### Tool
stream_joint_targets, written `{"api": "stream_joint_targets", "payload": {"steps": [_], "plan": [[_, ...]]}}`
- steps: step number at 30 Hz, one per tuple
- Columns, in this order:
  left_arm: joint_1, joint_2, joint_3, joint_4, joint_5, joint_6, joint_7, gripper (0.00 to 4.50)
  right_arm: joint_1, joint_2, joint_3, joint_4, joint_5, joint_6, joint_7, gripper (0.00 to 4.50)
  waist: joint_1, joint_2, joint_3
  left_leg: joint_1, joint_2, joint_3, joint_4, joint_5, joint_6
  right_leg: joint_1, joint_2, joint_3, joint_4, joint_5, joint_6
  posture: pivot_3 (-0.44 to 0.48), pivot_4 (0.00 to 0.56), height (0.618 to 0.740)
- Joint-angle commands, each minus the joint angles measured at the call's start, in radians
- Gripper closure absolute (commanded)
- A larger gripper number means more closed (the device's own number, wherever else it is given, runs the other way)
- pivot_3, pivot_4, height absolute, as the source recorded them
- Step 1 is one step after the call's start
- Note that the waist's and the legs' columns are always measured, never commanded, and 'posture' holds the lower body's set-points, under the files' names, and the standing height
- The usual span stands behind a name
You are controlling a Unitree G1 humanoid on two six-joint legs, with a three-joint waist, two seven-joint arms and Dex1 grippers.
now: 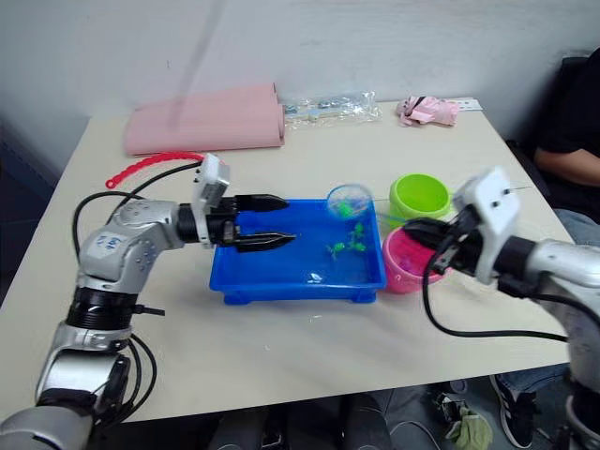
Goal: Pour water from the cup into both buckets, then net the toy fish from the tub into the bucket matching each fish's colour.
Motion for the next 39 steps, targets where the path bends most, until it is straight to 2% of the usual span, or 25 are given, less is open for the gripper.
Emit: {"api": "stream_joint_targets", "payload": {"steps": [1,4,7,11,15,20,26,29,32,35,39], "plan": [[-0.019,-0.02,-0.021,-0.043,-0.006,-0.022,-0.007,0.1,0.001,-0.067,-0.103,-0.003,-0.01,0.005,-0.035,4.5,0.0,0.0,0.0,0.0,0.0,0.0,0.0,0.0,0.0,0.0,0.0,0.0,0.0,0.0,0.0,0.0,0.15,0.738],[-0.021,-0.032,-0.033,-0.049,0.001,-0.036,-0.003,0.1,0.012,-0.11,-0.096,0.055,-0.073,-0.058,-0.061,4.5,-0.003,0.0,0.0,0.0,0.0,0.0,0.0,0.0,0.0,0.0,0.001,0.0,-0.001,0.0,0.0,0.0,0.15,0.738],[-0.026,-0.035,-0.04,-0.056,0.002,-0.043,-0.001,0.1,0.013,-0.149,-0.027,0.138,-0.177,-0.189,-0.082,4.5,-0.004,0.0,0.0,0.001,0.0,0.001,0.0,0.0,0.0,0.0,0.0,0.001,-0.002,0.0,0.0,0.0,0.15,0.738],[-0.035,-0.023,-0.038,-0.057,0.009,-0.053,-0.004,0.1,0.08,-0.255,0.157,0.286,-0.469,-0.577,-0.095,4.5,-0.004,0.0,0.0,0.001,0.0,0.002,0.0,0.0,0.0,0.0,0.001,0.001,-0.004,0.0,0.0,0.0,0.15,0.738],[-0.055,-0.032,-0.027,-0.051,0.009,-0.057,0.016,0.1,0.073,-0.342,0.318,0.475,-0.738,-0.979,-0.158,4.5,-0.004,0.0,0.0,0.001,0.0,0.003,0.0,0.0,0.0,0.0,0.0,0.001,-0.005,0.0,0.0,0.0,0.15,0.738],[-0.08,-0.054,0.0,-0.069,-0.02,-0.032,0.063,0.1,0.024,-0.475,0.443,0.632,-1.099,-1.388,-0.355,4.5,-0.007,0.001,0.0,0.001,0.002,0.003,-0.001,0.0,0.0,0.0,0.0,0.001,-0.005,0.0,0.001,0.0,0.15,0.738],[-0.085,-0.063,0.006,-0.071,-0.018,-0.038,0.088,0.1,-0.041,-0.525,0.473,0.715,-1.281,-1.592,-0.494,4.5,-0.012,0.001,0.0,0.001,0.004,0.003,0.0,0.001,-0.001,-0.002,0.0,0.003,-0.003,0.0,0.001,0.0,0.15,0.738],[-0.085,-0.062,0.002,-0.067,-0.015,-0.044,0.088,0.1,-0.056,-0.498,0.447,0.757,-1.207,-1.604,-0.447,4.5,-0.011,0.001,0.0,0.001,0.003,0.004,0.0,0.001,-0.001,-0.002,0.0,0.003,-0.003,0.0,0.001,0.0,0.15,0.738],[-0.07,-0.029,-0.015,-0.06,0.01,-0.064,0.059,0.1,-0.039,-0.415,0.386,0.748,-0.882,-1.495,-0.258,4.5,-0.01,0.001,0.001,0.001,0.003,0.003,0.0,0.001,-0.001,-0.001,0.001,0.003,-0.004,0.0,0.001,0.0,0.15,0.738],[-0.046,0.028,-0.041,-0.045,0.046,-0.095,0.009,0.1,-0.044,-0.35,0.33,0.647,-0.66,-1.309,-0.115,4.5,-0.01,0.001,0.001,0.002,0.002,0.003,0.0,0.001,-0.001,0.0,0.003,0.003,-0.004,0.0,0.001,0.0,0.15,0.738],[-0.013,0.089,-0.061,-0.021,0.1,-0.14,-0.016,0.1,-0.052,-0.331,0.357,0.488,-0.558,-1.228,0.024,4.5,-0.007,0.003,0.001,0.002,0.002,0.002,0.0,0.001,-0.001,0.0,0.003,0.002,-0.002,0.0,0.0,0.0,0.15,0.738]]}}
